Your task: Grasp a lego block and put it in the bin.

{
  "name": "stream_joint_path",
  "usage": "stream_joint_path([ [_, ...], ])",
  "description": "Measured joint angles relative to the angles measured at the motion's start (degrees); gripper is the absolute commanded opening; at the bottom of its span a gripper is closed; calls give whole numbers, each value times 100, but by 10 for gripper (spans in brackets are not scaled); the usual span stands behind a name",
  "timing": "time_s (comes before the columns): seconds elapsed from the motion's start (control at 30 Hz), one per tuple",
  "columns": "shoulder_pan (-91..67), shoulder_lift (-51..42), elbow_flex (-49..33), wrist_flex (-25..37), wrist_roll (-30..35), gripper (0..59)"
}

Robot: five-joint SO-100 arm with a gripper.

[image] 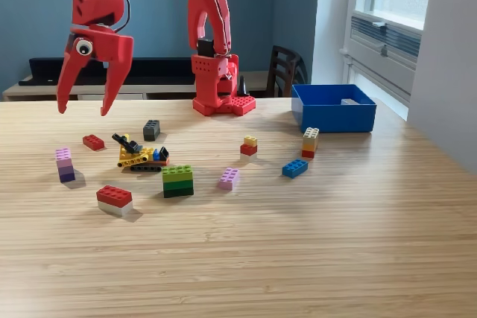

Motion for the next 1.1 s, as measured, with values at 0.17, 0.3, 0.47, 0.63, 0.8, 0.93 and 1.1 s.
stream_joint_path([
  [0.17, 0, -492, -387, 0, 114, 245],
  [0.3, 0, -861, -729, 0, 211, 248],
  [0.47, 0, -1204, -1072, 0, 299, 253],
  [0.63, -26, -1679, -1494, 0, 439, 252],
  [0.8, -220, -2092, -1723, 0, 510, 251],
  [0.93, -211, -2399, -1951, 0, 527, 252],
  [1.1, -237, -2707, -2276, 0, 545, 251],
])
